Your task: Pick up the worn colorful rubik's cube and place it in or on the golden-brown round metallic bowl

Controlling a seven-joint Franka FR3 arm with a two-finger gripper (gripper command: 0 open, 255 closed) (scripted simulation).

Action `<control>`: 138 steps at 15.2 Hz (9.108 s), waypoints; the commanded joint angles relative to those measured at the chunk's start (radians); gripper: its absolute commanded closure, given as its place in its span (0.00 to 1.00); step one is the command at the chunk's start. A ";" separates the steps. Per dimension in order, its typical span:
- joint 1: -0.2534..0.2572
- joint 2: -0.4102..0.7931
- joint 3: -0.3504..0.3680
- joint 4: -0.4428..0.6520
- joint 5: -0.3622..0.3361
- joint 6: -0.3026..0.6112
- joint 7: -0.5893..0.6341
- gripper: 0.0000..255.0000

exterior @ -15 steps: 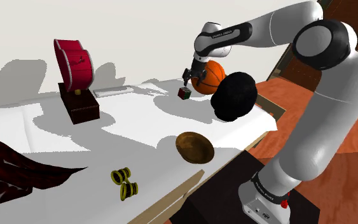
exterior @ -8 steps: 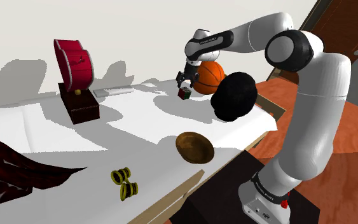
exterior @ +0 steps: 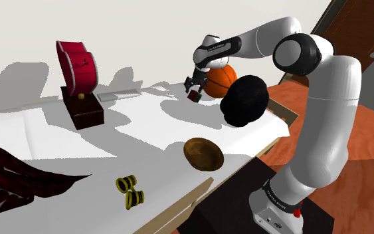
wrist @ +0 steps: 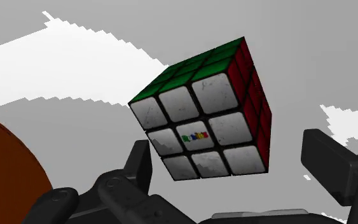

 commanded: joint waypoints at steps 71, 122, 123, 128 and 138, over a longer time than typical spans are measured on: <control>0.018 -0.301 0.025 -0.150 -0.048 -0.212 -0.046 1.00; 0.175 -0.793 0.175 -1.113 -0.029 0.258 0.180 1.00; 0.176 -0.790 0.175 -1.111 -0.029 0.259 0.181 1.00; 0.175 -0.786 0.175 -1.108 -0.030 0.260 0.181 1.00; 0.177 -0.919 0.169 -1.070 -0.028 0.089 0.177 1.00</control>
